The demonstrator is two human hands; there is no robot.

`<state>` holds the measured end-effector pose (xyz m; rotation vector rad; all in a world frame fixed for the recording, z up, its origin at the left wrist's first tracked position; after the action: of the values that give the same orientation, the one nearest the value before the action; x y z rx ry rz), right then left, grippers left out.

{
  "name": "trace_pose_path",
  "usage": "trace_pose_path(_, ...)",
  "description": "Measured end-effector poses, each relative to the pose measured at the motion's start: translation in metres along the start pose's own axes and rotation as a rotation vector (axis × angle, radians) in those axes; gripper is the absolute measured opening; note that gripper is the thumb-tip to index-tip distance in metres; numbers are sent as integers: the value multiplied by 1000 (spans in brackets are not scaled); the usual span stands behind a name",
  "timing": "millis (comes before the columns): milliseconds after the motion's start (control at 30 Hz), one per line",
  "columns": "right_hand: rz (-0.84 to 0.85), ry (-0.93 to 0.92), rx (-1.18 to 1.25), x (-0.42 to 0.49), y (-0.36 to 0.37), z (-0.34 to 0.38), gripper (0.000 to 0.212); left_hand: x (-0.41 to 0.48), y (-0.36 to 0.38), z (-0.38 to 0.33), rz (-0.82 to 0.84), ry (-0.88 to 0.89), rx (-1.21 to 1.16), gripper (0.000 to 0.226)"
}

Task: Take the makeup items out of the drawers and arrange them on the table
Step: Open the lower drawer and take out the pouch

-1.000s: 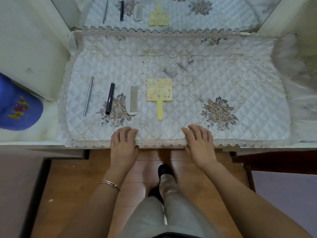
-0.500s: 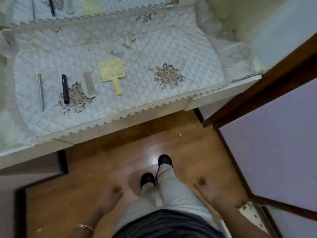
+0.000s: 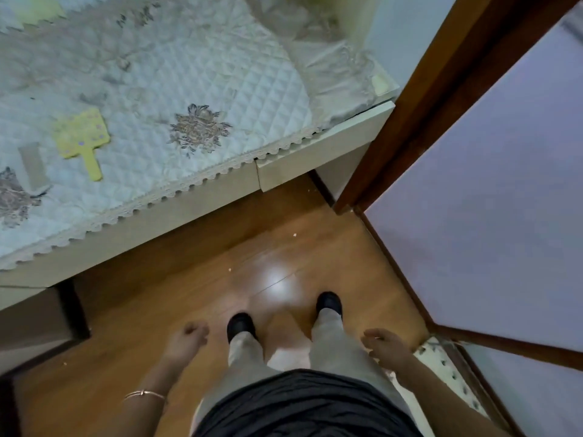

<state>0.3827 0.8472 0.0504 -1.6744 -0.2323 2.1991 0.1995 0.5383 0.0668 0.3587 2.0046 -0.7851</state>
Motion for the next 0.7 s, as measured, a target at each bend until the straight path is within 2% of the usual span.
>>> trace_pose_path(100,3,-92,-45,22,-61,11,17,-14,50,-24,-16,-43,-90,15)
trace_pose_path(167,-55,-165,-89,41,-102,22,10,-22,78,-36,15,-25,-100,14)
trace_pose_path(233,-117,-191,-101,68,-139,29,17,-31,97,-49,23,-8,-70,16)
trace_pose_path(333,-136,-204,-92,102,-177,36,17,-38,113,-62,-6,-5,-79,24)
trace_pose_path(433,-138,-216,-74,119,-193,42,15,-37,122,-71,-21,-31,-91,23)
trace_pose_path(500,-119,-189,-60,117,-190,47,20,-35,125,-77,-17,-49,-84,16)
trace_pose_path(567,-65,-129,-32,109,-182,46,15,-28,129,-84,-6,-47,-89,11)
trace_pose_path(667,-10,-44,-62,96,-169,49,6,-13,133,-97,40,-60,-94,23)
trace_pose_path(700,15,-19,-84,93,-165,51,10,-8,133,-101,43,-59,-97,26)
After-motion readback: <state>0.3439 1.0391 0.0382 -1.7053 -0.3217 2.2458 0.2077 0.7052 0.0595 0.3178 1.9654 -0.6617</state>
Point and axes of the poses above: each hand's wrist, its own x-axis towards the middle knuckle, its own y-axis out of the palm, z = x × y, the point moved 1 cm from there along x, towards the middle knuckle, and after that the axes turned 2 degrees about -z, right-handed, at the moved point
